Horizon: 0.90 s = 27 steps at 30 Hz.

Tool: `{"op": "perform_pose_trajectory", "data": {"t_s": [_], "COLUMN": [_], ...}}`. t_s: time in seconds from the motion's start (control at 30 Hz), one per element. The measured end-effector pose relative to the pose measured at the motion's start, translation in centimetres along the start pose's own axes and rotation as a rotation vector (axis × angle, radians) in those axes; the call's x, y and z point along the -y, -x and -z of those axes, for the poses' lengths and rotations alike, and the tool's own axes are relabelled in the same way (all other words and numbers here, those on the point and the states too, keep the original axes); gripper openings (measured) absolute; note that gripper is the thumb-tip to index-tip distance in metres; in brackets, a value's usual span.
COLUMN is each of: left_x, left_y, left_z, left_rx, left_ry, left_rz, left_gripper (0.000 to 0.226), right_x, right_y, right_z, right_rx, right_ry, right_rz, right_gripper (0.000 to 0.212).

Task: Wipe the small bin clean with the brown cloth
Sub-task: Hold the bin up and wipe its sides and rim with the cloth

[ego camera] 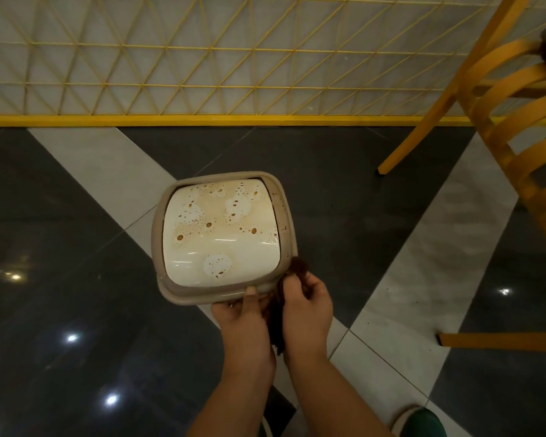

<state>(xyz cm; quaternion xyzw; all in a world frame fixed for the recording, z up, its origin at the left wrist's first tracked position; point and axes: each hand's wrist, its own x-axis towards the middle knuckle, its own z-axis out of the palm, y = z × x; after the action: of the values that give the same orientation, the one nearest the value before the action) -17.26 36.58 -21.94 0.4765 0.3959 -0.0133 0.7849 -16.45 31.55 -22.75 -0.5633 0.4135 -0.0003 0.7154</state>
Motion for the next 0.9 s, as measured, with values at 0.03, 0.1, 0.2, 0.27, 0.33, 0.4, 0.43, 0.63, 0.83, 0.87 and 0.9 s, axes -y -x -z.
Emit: {"op": "perform_pose_trajectory", "data": {"t_s": [0.03,0.1,0.2,0.27,0.33,0.4,0.43,0.63,0.83,0.87,0.9], "left_x": [0.1,0.0,-0.5,-0.6,-0.5,-0.5,-0.5,-2.8,-3.1,-2.6,-2.2], "left_y": [-0.1,-0.3,-0.1,0.0,0.1,0.1,0.1,-1.4,-1.0,-0.7,-0.5], "left_z": [-0.1,-0.4,-0.5,-0.4,-0.2,-0.1,-0.1,2.6,3.4,3.2,3.0], "left_rx": [-0.007,-0.018,-0.042,-0.042,-0.037,-0.017,-0.005,0.199,0.052,0.049,0.039], "left_ry": [0.005,0.004,-0.028,-0.073,-0.080,-0.052,-0.032,-0.111,-0.023,-0.026,-0.035], "left_rz": [-0.007,-0.010,0.007,0.011,0.021,0.045,0.051,0.045,-0.003,0.002,0.005], "left_gripper": [0.025,0.025,0.026,0.027,0.025,0.022,0.023,0.040,0.019,0.020,0.021], "right_x": [0.4,0.7,-0.2,-0.7,-0.9,-0.5,-0.1,4.9,2.2,1.4,0.7], "right_y": [-0.6,-1.2,0.4,1.4,1.5,1.1,0.6,-3.0,-0.9,-0.5,0.0], "right_z": [-0.2,-0.5,-0.7,-0.7,-0.6,-0.8,-0.9,-0.6,-0.3,-0.5,-0.8], "right_rx": [-0.001,0.003,0.038,0.038,0.014,0.001,-0.011,0.104,0.148,0.135,0.134], "right_ry": [-0.032,-0.065,-0.027,-0.018,-0.035,-0.033,-0.034,0.112,0.067,0.066,0.063], "right_rz": [-0.024,-0.037,-0.018,-0.003,-0.008,-0.020,-0.025,-0.100,-0.100,-0.090,-0.084], "right_gripper": [0.020,0.022,0.017,0.016,0.015,0.013,0.015,0.020,0.015,0.014,0.014]}}
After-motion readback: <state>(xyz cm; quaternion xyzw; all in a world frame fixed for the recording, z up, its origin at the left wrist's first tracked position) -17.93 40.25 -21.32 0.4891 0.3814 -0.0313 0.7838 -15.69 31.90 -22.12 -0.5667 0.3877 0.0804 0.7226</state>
